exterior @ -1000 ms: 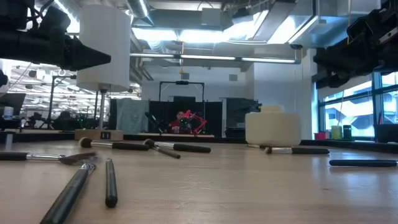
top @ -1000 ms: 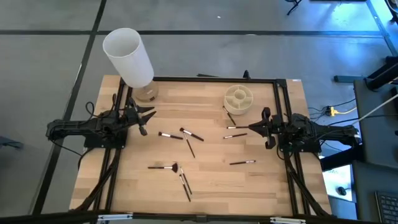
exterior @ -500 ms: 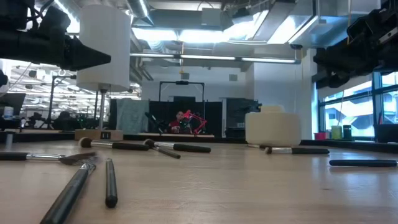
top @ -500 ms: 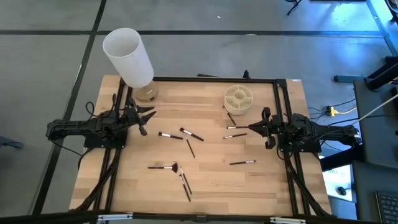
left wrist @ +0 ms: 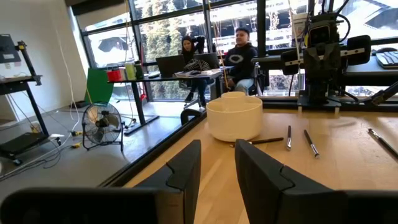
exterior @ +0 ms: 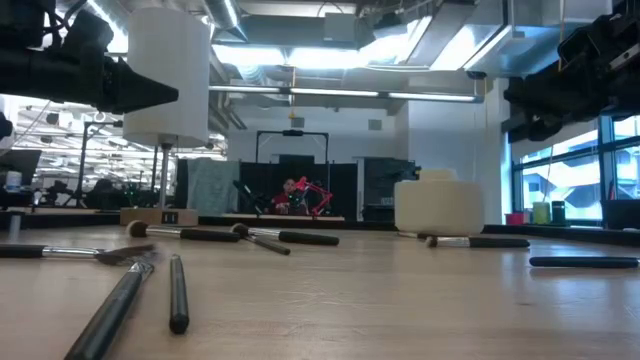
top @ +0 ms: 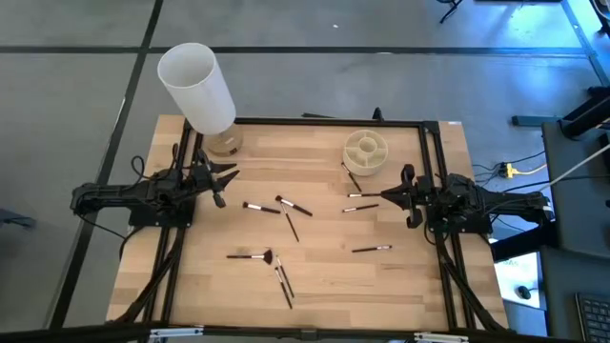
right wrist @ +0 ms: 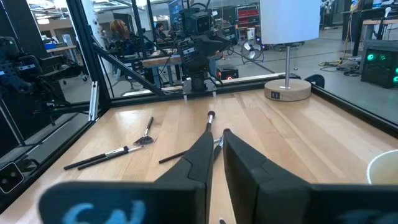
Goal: Sort items
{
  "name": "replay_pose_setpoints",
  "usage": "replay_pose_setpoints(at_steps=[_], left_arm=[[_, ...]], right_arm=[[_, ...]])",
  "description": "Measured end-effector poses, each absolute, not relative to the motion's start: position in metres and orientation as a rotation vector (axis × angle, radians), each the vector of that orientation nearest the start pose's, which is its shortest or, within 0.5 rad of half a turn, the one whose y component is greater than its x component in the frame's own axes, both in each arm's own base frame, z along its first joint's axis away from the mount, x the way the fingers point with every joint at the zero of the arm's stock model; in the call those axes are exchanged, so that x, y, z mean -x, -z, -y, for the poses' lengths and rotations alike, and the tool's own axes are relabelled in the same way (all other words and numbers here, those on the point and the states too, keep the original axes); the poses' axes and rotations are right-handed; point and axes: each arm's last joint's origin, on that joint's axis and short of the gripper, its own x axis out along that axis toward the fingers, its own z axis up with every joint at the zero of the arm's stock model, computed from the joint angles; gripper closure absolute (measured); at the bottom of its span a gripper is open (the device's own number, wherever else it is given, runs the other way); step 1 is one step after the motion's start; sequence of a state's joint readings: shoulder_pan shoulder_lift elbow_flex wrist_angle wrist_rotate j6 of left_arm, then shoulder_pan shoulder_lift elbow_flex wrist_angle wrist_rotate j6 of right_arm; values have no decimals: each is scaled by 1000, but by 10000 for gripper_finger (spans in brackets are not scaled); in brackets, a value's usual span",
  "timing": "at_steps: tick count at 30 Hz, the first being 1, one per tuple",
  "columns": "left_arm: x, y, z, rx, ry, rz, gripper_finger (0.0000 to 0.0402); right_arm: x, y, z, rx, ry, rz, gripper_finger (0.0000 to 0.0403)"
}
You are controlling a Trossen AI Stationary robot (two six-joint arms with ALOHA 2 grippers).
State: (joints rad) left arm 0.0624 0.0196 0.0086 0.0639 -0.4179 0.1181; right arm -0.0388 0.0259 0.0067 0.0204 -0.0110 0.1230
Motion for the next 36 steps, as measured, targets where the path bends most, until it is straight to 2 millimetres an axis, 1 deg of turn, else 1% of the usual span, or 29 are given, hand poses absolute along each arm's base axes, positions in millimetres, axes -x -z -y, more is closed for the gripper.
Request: replay_pose_setpoints(at_steps=[9, 15, 23, 25, 30, 33, 36], left_arm=[[-95, -171, -18, -107, -483, 24, 306], [-95, -171, -18, -107, -483, 25, 306], [-95, -171, -18, -107, -483, 24, 306], [-95, -171, -18, -107, -483, 24, 306], [-95, -171, -18, -107, -482, 24, 306], [-95, -171, -18, -106, -483, 24, 306], [-95, -171, -18, -106, -483, 24, 306]], right_arm=[[-99, -166, 4, -122, 28, 3, 363], [-99, -166, 4, 73, 30, 0, 363], [-99, -167, 4, 87, 30, 16, 363], [-99, -170, 4, 47, 29, 49, 363], [-97, -183, 3, -195, 10, 185, 363], [-96, -190, 5, -264, 59, 270, 363], [-95, -190, 6, -359, 86, 278, 363]])
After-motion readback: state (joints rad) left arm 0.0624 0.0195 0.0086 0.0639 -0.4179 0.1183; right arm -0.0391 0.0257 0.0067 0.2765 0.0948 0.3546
